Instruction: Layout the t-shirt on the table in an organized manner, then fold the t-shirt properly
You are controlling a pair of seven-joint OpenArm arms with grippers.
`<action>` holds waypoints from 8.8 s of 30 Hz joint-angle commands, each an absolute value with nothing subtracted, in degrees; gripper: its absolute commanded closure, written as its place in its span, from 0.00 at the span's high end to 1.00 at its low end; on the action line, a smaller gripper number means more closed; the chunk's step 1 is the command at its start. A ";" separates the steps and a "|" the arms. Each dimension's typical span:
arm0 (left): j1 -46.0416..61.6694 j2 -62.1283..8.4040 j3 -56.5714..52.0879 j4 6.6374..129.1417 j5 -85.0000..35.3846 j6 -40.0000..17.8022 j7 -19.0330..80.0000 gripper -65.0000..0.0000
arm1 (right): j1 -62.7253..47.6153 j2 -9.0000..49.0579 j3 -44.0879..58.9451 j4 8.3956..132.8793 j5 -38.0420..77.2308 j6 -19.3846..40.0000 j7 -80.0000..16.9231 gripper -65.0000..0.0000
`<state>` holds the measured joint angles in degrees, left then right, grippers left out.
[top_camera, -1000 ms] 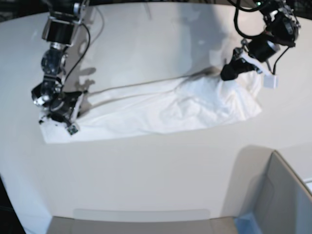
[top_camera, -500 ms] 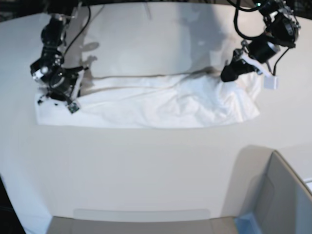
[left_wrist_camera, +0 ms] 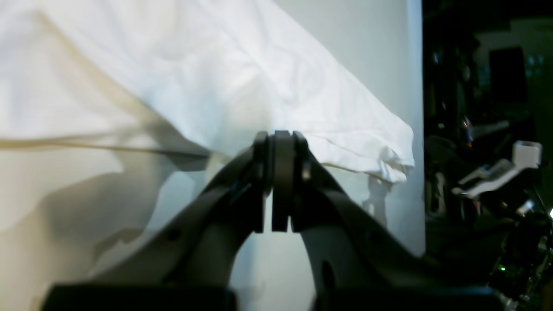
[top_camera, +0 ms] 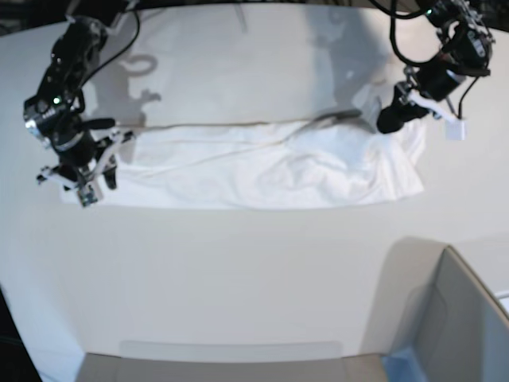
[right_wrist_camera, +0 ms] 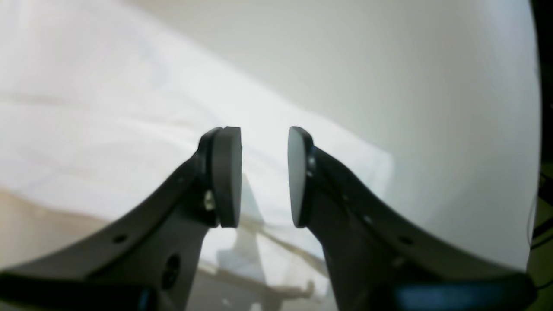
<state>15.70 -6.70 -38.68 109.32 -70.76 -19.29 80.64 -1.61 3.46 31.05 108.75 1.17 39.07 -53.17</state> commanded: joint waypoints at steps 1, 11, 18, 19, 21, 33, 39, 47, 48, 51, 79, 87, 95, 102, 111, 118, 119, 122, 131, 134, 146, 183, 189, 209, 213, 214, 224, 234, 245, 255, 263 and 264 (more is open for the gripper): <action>15.52 -7.16 -40.13 110.20 -72.57 -19.21 80.00 0.05 | -0.48 3.82 31.78 108.00 1.27 40.00 -52.53 0.29; 15.87 -7.52 -45.05 110.20 -77.41 -19.30 80.00 0.05 | 1.98 6.55 32.31 92.44 -6.81 40.00 -52.09 0.29; 19.03 -7.52 -44.79 110.20 -85.00 -19.30 80.00 0.05 | 1.71 6.90 32.40 86.20 -6.90 40.00 -44.88 0.29; 19.47 -7.52 -44.88 110.20 -85.00 -19.30 80.00 0.05 | 1.71 6.90 32.40 86.02 -6.90 40.00 -44.88 0.29; 19.91 -7.52 -44.88 110.20 -85.00 -19.30 80.00 0.05 | 1.63 6.90 32.40 85.93 -6.90 40.00 -44.88 0.29; 10.07 -7.25 -44.53 109.41 -85.00 -5.05 80.00 0.06 | 1.63 7.96 32.40 85.93 -6.90 40.00 -44.88 0.29; 3.12 -7.43 -44.44 98.86 -84.97 -0.66 80.00 0.08 | 1.63 8.04 32.40 85.93 -6.90 40.00 -44.88 0.29; -1.27 -7.43 -44.35 83.82 -85.00 -0.84 80.00 0.09 | 1.54 8.22 32.40 85.93 -6.90 40.00 -44.88 0.29; -1.80 -7.43 -44.35 83.82 -85.00 -0.75 80.00 0.09 | 1.54 8.22 32.40 85.93 -6.90 40.00 -44.88 0.29; -3.21 -7.52 -44.35 83.82 -84.97 -0.66 80.00 0.09 | 1.54 8.57 32.40 85.93 -6.90 40.00 -44.88 0.29; 4.53 -18.95 -28.35 106.42 -62.20 3.56 80.00 0.38 | 1.19 8.66 32.04 85.93 -6.90 40.00 -44.88 0.29; 3.65 -18.95 -14.90 108.79 -45.93 9.19 79.25 0.38 | 1.10 8.92 32.22 85.93 -6.90 40.00 -44.88 0.29; 4.26 -19.30 -14.99 109.23 -44.53 9.98 77.93 0.37 | 0.40 8.92 32.31 85.93 -6.90 40.00 -44.88 0.29; 3.82 -19.38 -14.90 111.96 -44.44 15.16 77.93 0.32 | 0.57 8.84 32.13 85.93 -6.90 40.00 -44.88 0.29; 4.79 -22.37 -9.80 111.60 -36.44 18.33 73.01 0.32 | 0.57 8.92 32.13 85.93 -6.90 40.00 -44.88 0.29; 5.49 -22.20 -4.53 111.60 -31.78 17.98 73.01 0.32 | 0.66 8.92 32.13 85.93 -6.90 40.00 -44.88 0.29; 5.49 -22.11 -4.53 111.60 -31.78 17.98 73.01 0.32 | 0.66 8.92 32.13 85.93 -6.90 40.00 -44.88 0.29; 5.49 -22.11 -4.44 111.60 -31.78 17.98 72.57 0.32 | 0.66 8.92 32.13 85.93 -6.90 40.00 -44.88 0.29; 5.23 -22.11 -4.18 108.26 -31.69 17.80 72.31 0.32 | 0.75 8.84 32.13 85.93 -6.90 40.00 -44.88 0.29; 5.14 -22.11 -4.18 106.15 -31.69 17.80 71.08 0.32 | 0.75 8.84 32.13 85.93 -6.90 40.00 -44.88 0.29; 4.88 -22.02 -4.70 103.96 -32.04 17.80 67.91 0.06 | 0.75 8.75 32.13 85.93 -6.90 40.00 -44.88 0.29; -0.66 -21.58 -11.38 99.91 -32.04 18.15 61.67 0.06 | 0.84 8.75 32.31 86.37 -6.64 40.00 -44.88 0.29; 2.68 -16.22 -17.98 114.33 -32.22 17.71 62.02 0.06 | 1.45 8.40 32.40 89.01 -6.29 40.00 -44.88 0.29; 7.69 -16.13 -3.47 109.93 -31.69 11.74 59.30 0.06 | 10.95 4.26 48.48 100.79 -6.64 40.00 -60.88 0.30; 7.69 -16.04 -3.03 109.93 -31.69 11.65 59.30 0.06 | 11.38 10.42 48.48 96.48 -6.20 40.00 -69.93 0.39; 7.69 -15.96 -3.03 109.93 -31.69 11.65 59.30 0.06 | 11.38 10.95 48.48 95.60 -6.02 40.00 -70.11 0.40; 7.87 -15.96 -3.03 109.93 -31.69 11.47 59.30 0.06 | 5.23 11.65 48.40 93.76 14.99 40.00 -70.02 0.41; 9.10 -15.96 -3.03 109.93 -31.69 11.47 59.30 0.06 | 7.87 12.79 58.42 93.23 24.13 40.00 -70.29 0.41; 9.10 -15.96 -2.86 109.93 -32.04 11.47 59.30 0.06 | 9.27 17.01 55.87 80.40 24.13 40.00 -70.29 0.41; 9.10 -15.96 2.24 109.93 -31.69 11.47 59.30 0.06 | 10.15 16.48 53.93 80.04 24.22 40.00 -70.29 0.41; 8.84 -15.96 3.91 109.93 -31.69 11.74 59.30 0.06 | 11.65 16.31 49.80 73.36 24.13 40.00 -69.93 0.41; 8.84 -15.96 3.91 109.93 -31.69 11.74 59.30 0.06 | 11.74 16.31 49.19 73.10 24.13 40.00 -69.85 0.41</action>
<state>9.39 -15.53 3.92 108.90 -31.53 11.79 60.05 10.57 15.09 49.10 72.27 23.24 39.09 -70.41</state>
